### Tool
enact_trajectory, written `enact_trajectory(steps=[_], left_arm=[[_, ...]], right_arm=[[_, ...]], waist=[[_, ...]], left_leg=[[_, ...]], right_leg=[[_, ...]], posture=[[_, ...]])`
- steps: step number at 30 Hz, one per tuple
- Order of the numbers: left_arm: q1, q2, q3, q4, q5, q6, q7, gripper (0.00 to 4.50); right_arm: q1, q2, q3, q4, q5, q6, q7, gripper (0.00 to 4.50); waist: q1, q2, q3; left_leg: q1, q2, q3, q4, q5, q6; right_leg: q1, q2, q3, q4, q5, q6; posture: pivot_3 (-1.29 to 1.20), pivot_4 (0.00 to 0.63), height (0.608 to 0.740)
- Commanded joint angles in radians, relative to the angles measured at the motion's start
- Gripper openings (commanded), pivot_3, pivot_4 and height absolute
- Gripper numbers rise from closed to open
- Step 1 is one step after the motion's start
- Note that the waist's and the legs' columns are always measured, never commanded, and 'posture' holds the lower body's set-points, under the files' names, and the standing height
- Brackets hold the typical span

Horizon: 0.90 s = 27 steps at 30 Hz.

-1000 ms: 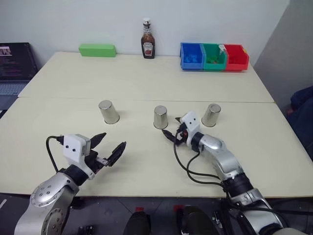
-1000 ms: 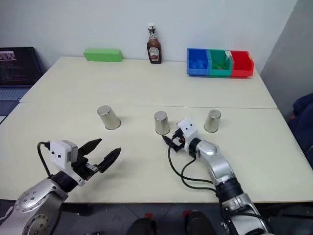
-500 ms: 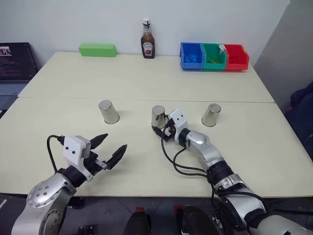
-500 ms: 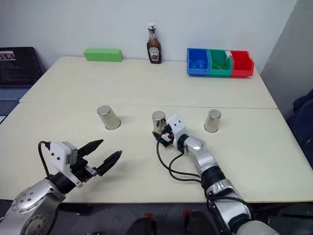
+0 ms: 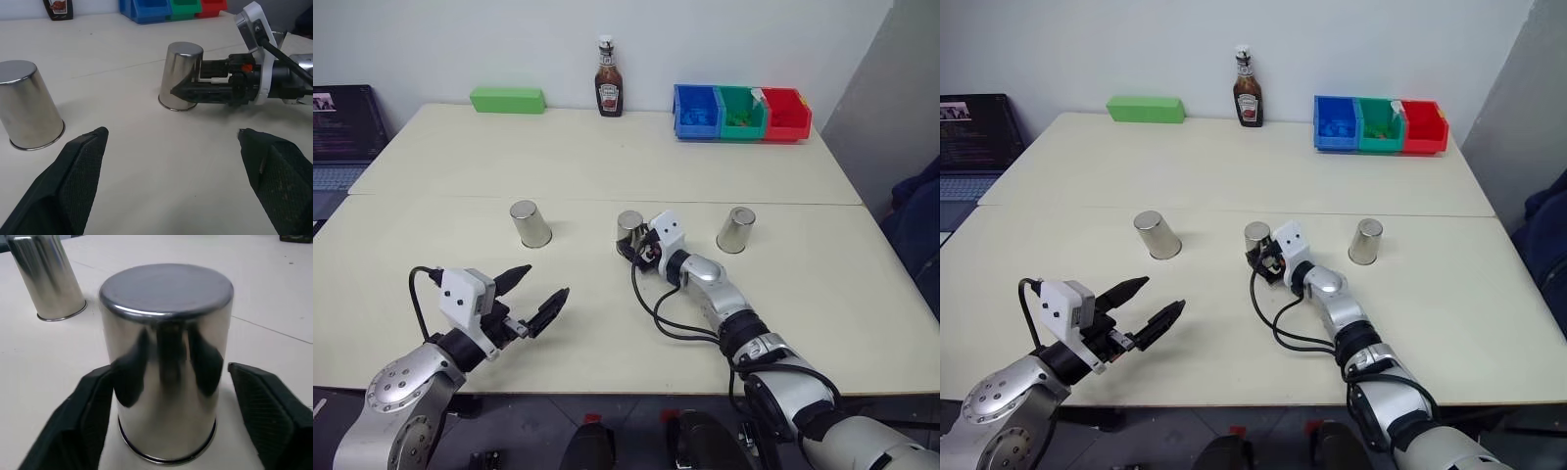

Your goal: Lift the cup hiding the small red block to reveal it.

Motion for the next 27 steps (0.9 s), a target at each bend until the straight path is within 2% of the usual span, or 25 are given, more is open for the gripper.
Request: enact_trajectory(steps=[1, 5, 8, 13, 19, 23, 27], left_arm=[[-0.009, 0.009, -0.006, -0.015, -0.012, -0.002, 0.0, 4.5], [-0.008, 0.01, -0.011, -0.017, -0.014, -0.001, 0.003, 4.5], [-0.004, 0.007, -0.013, -0.022, -0.017, 0.003, 0.008, 4.5], [0.0, 0.001, -0.019, -0.023, -0.014, 0.004, 0.013, 4.5], [0.0, -0.011, -0.04, -0.019, -0.009, 0.003, 0.018, 4.5], [-0.005, -0.011, -0.048, -0.006, -0.005, -0.001, 0.012, 4.5], [-0.025, -0.004, -0.054, 0.017, -0.001, -0.003, 0.003, 4.5]], right_arm=[[-0.025, 0.006, -0.014, -0.015, -0.007, -0.044, 0.016, 2.8], [-0.02, -0.001, -0.018, -0.041, -0.016, -0.052, 0.016, 2.75], [0.003, -0.027, -0.022, -0.149, -0.015, -0.008, 0.02, 2.75], [0.092, -0.082, -0.022, -0.508, 0.038, 0.211, 0.048, 2.75], [0.241, -0.202, -0.046, -0.919, 0.097, 0.489, 0.054, 2.75], [0.342, -0.254, -0.068, -1.029, 0.103, 0.579, 0.026, 2.75], [0.418, -0.249, -0.053, -1.028, 0.087, 0.562, 0.0, 2.75]], waist=[[0.0, 0.0, 0.0], [0.0, 0.0, 0.0], [0.001, 0.001, 0.001], [0.002, 0.001, 0.001], [0.006, 0.001, 0.001], [0.003, 0.001, 0.001], [0.001, 0.002, 0.001]], left_leg=[[0.0, 0.0, 0.0, 0.0, 0.0, 0.0], [0.0, 0.0, 0.0, 0.0, 0.0, 0.0], [0.0, 0.0, 0.0, 0.0, 0.0, 0.0], [-0.001, 0.0, 0.0, 0.0, 0.0, 0.0], [-0.002, 0.0, -0.001, -0.001, 0.0, 0.0], [-0.001, -0.001, 0.0, 0.0, 0.0, 0.0], [-0.001, 0.0, 0.0, -0.001, 0.0, 0.0]], right_leg=[[0.0, 0.0, 0.0, 0.0, 0.0, 0.0], [0.0, 0.0, 0.0, 0.0, 0.0, 0.0], [0.0, 0.0, 0.0, 0.0, 0.0, 0.0], [-0.001, -0.001, 0.0, 0.0, 0.0, 0.0], [-0.001, -0.001, -0.001, 0.0, 0.0, 0.0], [-0.001, -0.001, -0.001, -0.001, 0.0, 0.0], [-0.001, 0.0, 0.0, 0.0, -0.003, 0.005]], posture=[[0.0, 0.15, 0.74], [0.0, 0.15, 0.74], [0.0, 0.15, 0.74], [0.0, 0.15, 0.74], [0.0, 0.15, 0.74], [0.0, 0.15, 0.74], [0.0, 0.15, 0.74]])
